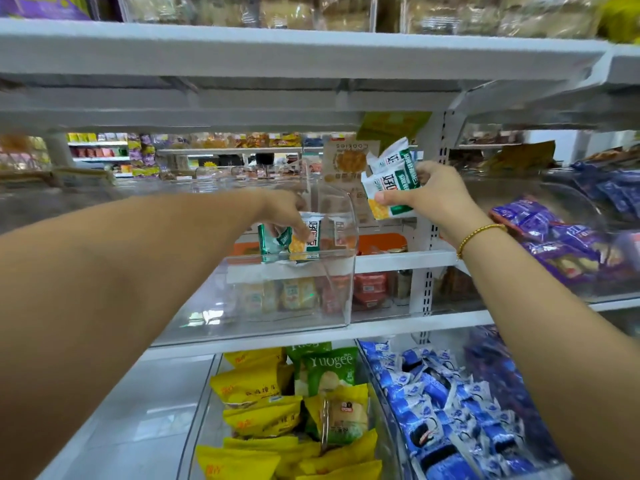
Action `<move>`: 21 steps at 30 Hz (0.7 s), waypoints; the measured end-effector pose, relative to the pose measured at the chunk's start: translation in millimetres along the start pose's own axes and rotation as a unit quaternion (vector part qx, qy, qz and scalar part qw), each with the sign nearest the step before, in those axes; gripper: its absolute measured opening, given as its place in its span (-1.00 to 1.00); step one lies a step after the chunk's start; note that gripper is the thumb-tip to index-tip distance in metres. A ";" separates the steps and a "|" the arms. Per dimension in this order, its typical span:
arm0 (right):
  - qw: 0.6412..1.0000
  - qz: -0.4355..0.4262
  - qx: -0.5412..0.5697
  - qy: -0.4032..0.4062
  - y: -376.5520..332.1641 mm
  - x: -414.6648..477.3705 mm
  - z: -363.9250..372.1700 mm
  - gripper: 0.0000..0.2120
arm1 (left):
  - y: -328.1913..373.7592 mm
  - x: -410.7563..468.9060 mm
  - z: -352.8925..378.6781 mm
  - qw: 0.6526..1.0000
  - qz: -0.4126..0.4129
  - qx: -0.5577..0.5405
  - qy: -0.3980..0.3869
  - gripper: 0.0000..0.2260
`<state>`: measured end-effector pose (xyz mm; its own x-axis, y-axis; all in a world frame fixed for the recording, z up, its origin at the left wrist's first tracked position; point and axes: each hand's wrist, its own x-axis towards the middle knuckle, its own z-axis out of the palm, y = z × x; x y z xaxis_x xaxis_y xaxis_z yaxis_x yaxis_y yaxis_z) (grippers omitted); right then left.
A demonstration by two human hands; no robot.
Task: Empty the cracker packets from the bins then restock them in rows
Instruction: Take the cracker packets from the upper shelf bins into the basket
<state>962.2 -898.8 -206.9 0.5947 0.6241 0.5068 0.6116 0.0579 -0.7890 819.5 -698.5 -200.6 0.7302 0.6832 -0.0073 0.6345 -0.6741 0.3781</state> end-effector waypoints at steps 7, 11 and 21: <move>1.000 0.002 0.014 -0.020 1.7 -8.8 6.6 -0.58 | -5.9 1.3 1.0 0.992 -0.052 -0.074 -0.090 -0.30; 1.000 -0.004 0.012 -0.028 -0.2 -18.7 2.0 -0.57 | -9.0 -3.6 -0.2 0.985 -0.059 -0.112 -0.114 -0.37; 0.999 -0.015 0.014 -0.032 2.9 -33.8 -5.7 -0.54 | -2.7 -8.9 6.7 0.986 -0.047 -0.083 -0.138 -0.34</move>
<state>946.9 -924.2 -224.3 0.5419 0.6699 0.5076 0.6127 0.0986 -0.7841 812.9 -704.6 -207.8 0.7260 0.6227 -0.2918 0.6687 -0.5403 0.5108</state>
